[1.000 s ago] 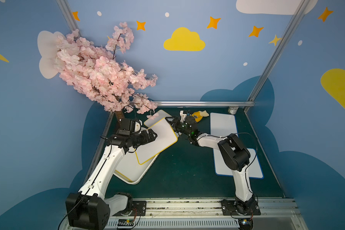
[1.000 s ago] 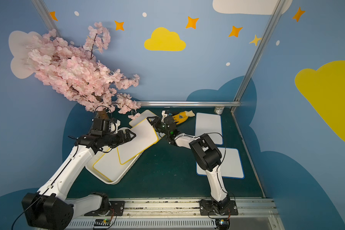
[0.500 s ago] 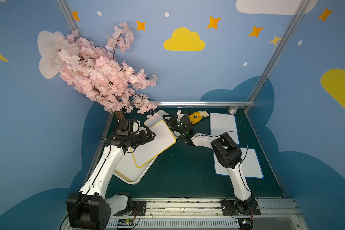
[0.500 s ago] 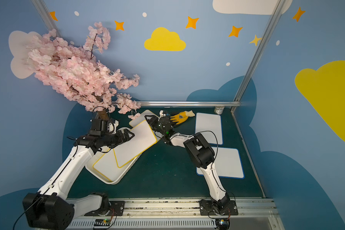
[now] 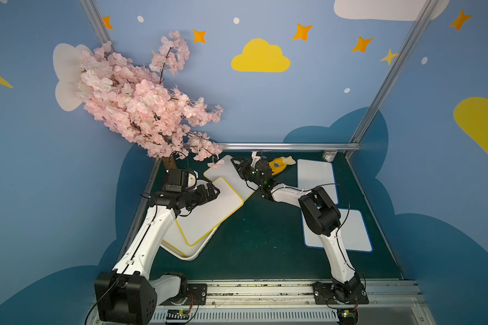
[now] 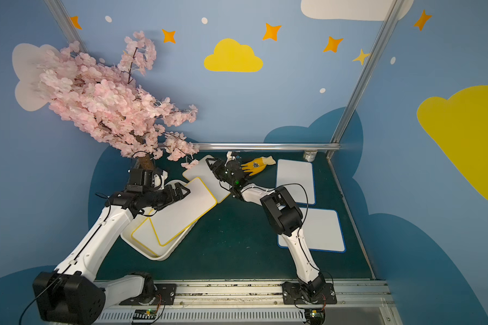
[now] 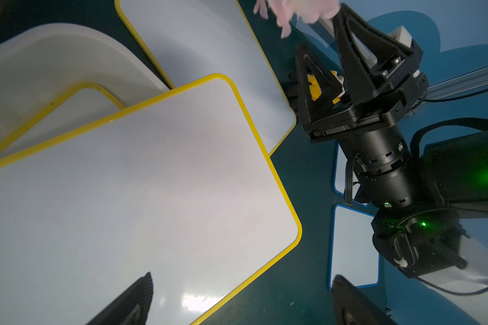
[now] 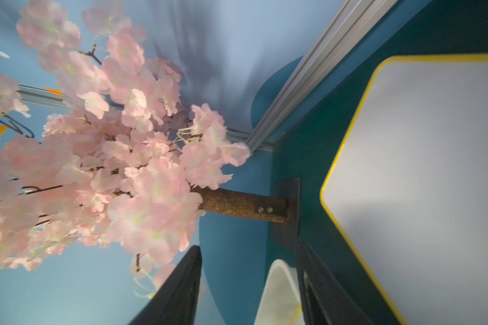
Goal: Put the whiteboard into the storage box
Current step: Place the whiteboard in the storage box.
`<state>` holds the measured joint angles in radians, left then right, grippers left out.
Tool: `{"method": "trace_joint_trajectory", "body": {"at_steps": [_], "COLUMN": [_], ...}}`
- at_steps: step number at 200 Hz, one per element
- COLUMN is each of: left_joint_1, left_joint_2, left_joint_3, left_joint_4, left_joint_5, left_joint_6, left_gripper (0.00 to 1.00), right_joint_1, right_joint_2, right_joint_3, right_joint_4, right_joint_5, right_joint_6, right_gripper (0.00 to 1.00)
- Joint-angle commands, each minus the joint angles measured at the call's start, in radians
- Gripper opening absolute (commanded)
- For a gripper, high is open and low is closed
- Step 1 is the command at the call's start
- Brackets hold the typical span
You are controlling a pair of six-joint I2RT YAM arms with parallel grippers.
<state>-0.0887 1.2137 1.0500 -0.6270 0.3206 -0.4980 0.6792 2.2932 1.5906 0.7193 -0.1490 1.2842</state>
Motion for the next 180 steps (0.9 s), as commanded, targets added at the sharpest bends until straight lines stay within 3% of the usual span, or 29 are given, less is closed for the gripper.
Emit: {"method": "trace_joint_trajectory", "body": {"at_steps": [1, 52, 71, 93, 143, 180], "left_joint_1": [0.004, 0.004, 0.004, 0.005, 0.004, 0.004], "left_joint_2": [0.015, 0.024, 0.027, 0.026, 0.025, 0.027], "left_joint_3": [-0.007, -0.015, -0.016, -0.016, -0.016, -0.016], "left_joint_4": [0.009, 0.015, 0.014, 0.012, 0.012, 0.012], "left_joint_5": [0.021, 0.033, 0.033, 0.028, 0.028, 0.030], "left_joint_6": [0.002, -0.002, -0.002, -0.002, 0.001, 0.002], "left_gripper": [0.99, 0.99, 0.99, 0.99, 0.99, 0.99], "right_joint_1": [-0.040, 0.007, 0.046, 0.090, 0.203, 0.265], "right_joint_2": [-0.115, -0.423, -0.509, -0.585, -0.627, -0.542], "right_joint_3": [-0.109, -0.443, -0.536, -0.661, -0.723, -0.666], "right_joint_4": [-0.063, -0.267, -0.321, -0.236, -0.207, -0.187], "right_joint_5": [0.019, 0.162, 0.211, 0.256, 0.277, 0.250], "right_joint_6": [-0.080, -0.155, -0.110, -0.038, 0.038, 0.083], "right_gripper": [0.55, 0.55, 0.55, 0.54, 0.54, 0.52]}}
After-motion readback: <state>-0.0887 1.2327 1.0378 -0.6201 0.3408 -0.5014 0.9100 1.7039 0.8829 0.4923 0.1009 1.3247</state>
